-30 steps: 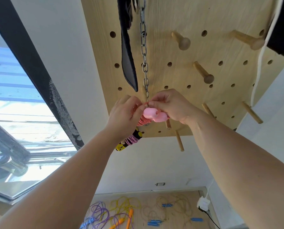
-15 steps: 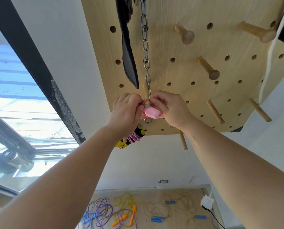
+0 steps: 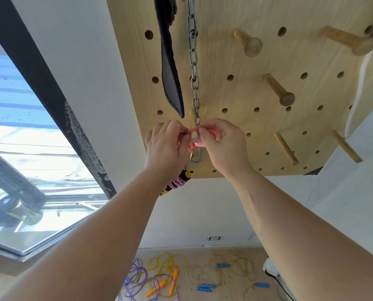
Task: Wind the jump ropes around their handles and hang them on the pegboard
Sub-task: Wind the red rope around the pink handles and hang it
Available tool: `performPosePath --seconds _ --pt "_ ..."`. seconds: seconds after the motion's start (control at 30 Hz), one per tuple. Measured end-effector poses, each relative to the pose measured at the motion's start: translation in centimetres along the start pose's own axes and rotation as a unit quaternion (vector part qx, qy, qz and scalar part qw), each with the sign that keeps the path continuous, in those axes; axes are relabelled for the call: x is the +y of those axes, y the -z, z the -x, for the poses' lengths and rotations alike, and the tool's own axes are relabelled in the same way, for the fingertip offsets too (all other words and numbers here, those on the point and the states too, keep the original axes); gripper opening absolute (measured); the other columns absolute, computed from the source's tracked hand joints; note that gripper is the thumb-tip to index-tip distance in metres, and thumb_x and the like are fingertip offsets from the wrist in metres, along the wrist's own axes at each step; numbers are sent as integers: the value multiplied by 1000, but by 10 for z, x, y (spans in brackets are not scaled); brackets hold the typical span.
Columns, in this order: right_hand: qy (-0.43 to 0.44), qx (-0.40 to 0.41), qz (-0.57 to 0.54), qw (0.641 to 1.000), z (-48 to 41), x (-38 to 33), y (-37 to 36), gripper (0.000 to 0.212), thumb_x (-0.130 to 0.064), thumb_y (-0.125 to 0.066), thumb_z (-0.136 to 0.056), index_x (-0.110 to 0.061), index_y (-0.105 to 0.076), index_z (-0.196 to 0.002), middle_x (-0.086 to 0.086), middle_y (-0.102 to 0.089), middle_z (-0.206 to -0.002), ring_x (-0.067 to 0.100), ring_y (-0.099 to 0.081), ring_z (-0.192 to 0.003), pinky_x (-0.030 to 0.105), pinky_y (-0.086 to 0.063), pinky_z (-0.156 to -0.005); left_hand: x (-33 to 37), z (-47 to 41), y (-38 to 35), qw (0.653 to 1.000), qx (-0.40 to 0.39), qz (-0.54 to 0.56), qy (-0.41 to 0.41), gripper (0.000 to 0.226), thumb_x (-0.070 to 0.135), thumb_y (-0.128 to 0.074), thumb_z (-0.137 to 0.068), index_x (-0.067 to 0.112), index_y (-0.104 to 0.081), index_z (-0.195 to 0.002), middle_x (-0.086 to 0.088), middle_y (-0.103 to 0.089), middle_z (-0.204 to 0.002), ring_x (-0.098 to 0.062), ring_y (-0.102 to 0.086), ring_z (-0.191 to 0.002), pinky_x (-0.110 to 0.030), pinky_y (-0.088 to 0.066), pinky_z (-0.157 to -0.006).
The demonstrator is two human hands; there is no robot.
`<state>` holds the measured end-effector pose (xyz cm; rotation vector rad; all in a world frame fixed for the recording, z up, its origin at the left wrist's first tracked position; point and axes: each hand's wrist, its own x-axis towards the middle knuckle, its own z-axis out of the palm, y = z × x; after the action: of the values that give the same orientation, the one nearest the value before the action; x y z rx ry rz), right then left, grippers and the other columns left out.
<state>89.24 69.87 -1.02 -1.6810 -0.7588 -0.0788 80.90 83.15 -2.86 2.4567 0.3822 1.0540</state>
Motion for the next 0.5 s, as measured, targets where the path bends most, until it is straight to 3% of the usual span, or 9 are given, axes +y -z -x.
performPosePath --seconds 0.13,0.3,0.5 --pt "-37 27 1 999 -11 2 -9 11 -19 -68 -93 -16 -75 -85 -7 -73 -77 8 -69 -78 34 -58 -77 0 -10 -2 999 -9 5 38 29 40 -43 -93 17 -61 -97 11 -58 -91 -21 -50 -97 -32 -28 -91" --pt "-51 58 71 994 -30 3 -15 16 -34 -69 -91 -21 -73 -82 -9 -71 -80 6 -67 -79 32 -57 -73 7 -28 -2 996 -8 10 89 12 24 -57 -93 14 -59 -99 9 -56 -86 -23 -52 -94 -39 -37 -90" --pt "-59 72 113 989 -42 7 -24 32 -60 -56 -80 -32 -60 -65 -8 -68 -72 25 -67 -82 45 -56 -75 10 -37 1 987 -20 72 144 10 31 -62 -87 25 -54 -87 4 -63 -88 -24 -62 -88 -52 -52 -81"
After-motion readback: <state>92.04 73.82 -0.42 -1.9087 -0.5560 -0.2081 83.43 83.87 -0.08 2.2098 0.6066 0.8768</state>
